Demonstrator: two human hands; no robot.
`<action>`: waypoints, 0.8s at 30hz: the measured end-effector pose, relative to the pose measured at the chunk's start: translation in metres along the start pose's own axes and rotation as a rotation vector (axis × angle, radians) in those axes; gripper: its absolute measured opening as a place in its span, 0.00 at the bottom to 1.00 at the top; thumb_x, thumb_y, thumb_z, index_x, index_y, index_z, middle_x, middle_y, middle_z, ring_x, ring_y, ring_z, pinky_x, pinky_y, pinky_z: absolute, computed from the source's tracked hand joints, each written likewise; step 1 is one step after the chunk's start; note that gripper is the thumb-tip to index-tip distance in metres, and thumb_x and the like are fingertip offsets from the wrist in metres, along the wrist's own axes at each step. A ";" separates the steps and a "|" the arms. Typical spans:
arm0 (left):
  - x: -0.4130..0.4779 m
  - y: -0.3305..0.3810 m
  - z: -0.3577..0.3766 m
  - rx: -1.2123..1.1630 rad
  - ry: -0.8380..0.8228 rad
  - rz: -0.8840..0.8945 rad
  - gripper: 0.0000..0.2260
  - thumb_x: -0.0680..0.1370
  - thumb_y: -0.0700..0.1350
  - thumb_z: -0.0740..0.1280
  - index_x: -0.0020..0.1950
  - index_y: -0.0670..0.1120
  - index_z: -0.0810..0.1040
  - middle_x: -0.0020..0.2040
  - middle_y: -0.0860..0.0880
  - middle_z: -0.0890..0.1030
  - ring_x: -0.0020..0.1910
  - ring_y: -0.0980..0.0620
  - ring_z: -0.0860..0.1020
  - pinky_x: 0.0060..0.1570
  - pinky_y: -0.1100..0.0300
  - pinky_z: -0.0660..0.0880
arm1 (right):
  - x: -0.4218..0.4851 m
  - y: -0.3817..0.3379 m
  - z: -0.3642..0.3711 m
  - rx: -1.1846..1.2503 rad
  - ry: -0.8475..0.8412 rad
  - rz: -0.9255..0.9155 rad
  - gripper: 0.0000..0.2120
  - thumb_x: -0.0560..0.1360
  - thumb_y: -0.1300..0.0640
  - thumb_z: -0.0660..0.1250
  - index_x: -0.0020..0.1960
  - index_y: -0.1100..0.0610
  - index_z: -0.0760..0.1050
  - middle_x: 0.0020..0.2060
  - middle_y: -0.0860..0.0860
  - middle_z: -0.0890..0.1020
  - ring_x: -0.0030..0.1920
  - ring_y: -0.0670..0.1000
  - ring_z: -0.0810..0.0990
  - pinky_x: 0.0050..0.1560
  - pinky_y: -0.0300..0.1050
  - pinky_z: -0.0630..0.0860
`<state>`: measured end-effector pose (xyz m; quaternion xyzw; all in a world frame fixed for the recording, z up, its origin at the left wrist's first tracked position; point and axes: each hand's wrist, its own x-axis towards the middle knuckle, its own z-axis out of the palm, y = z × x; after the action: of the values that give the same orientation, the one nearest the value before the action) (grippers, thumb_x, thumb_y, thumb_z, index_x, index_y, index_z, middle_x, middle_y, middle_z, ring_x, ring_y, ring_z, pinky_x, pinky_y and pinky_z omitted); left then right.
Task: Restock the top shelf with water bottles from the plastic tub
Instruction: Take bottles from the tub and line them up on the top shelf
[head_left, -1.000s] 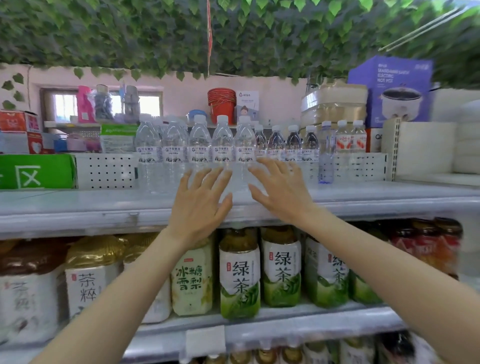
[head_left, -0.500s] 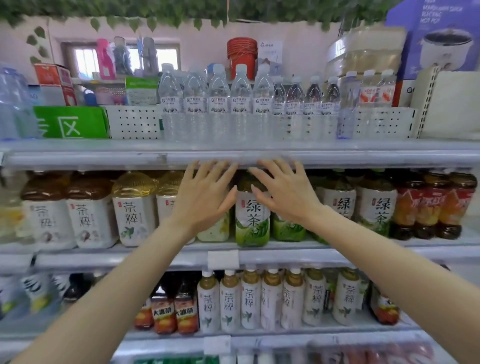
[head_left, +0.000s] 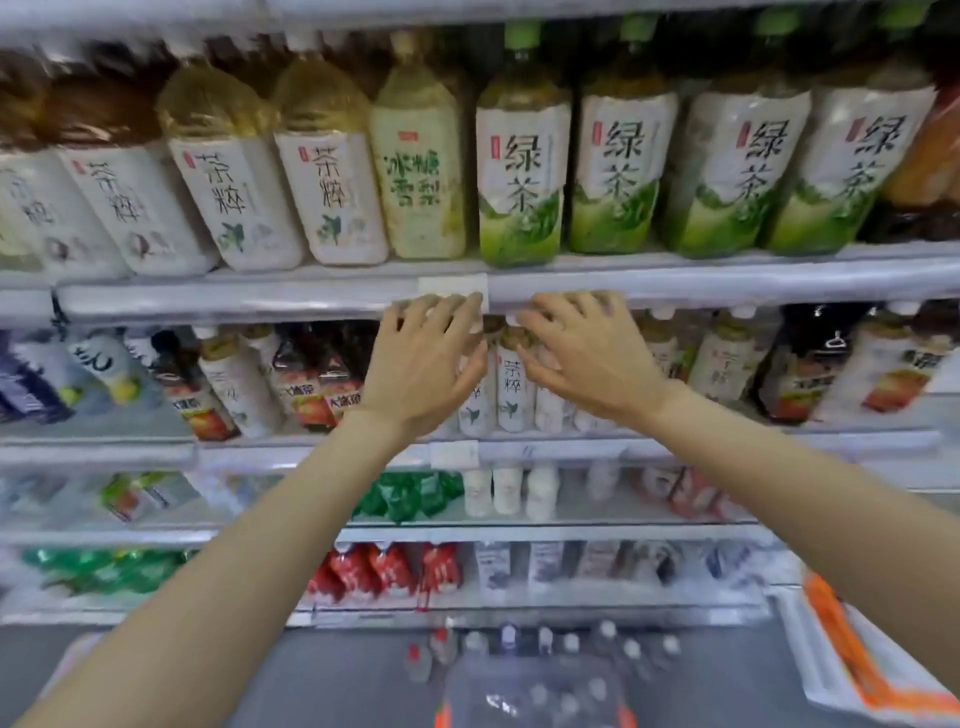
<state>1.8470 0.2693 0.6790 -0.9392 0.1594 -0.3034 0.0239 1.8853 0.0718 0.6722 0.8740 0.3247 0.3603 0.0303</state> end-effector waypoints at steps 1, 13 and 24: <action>-0.010 0.003 0.012 -0.016 -0.015 0.015 0.24 0.77 0.53 0.53 0.67 0.41 0.72 0.56 0.45 0.79 0.54 0.43 0.76 0.53 0.50 0.66 | -0.010 -0.003 0.009 0.005 -0.012 -0.014 0.19 0.76 0.45 0.55 0.54 0.55 0.78 0.54 0.53 0.80 0.47 0.57 0.79 0.47 0.52 0.71; -0.178 0.051 0.177 -0.233 -0.410 -0.028 0.26 0.77 0.53 0.52 0.69 0.39 0.70 0.60 0.39 0.77 0.57 0.38 0.76 0.53 0.46 0.73 | -0.176 -0.081 0.143 0.104 -0.291 0.022 0.21 0.75 0.45 0.55 0.57 0.55 0.78 0.58 0.53 0.80 0.53 0.57 0.79 0.55 0.53 0.67; -0.325 0.113 0.307 -0.338 -0.673 0.061 0.26 0.75 0.54 0.54 0.66 0.39 0.73 0.56 0.41 0.80 0.54 0.40 0.79 0.51 0.48 0.75 | -0.365 -0.130 0.237 0.200 -0.398 0.167 0.17 0.76 0.47 0.58 0.55 0.55 0.79 0.57 0.53 0.80 0.56 0.59 0.78 0.56 0.56 0.71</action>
<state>1.7437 0.2483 0.2301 -0.9718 0.2184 0.0537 -0.0714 1.7754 0.0019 0.2369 0.9502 0.2731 0.1481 -0.0231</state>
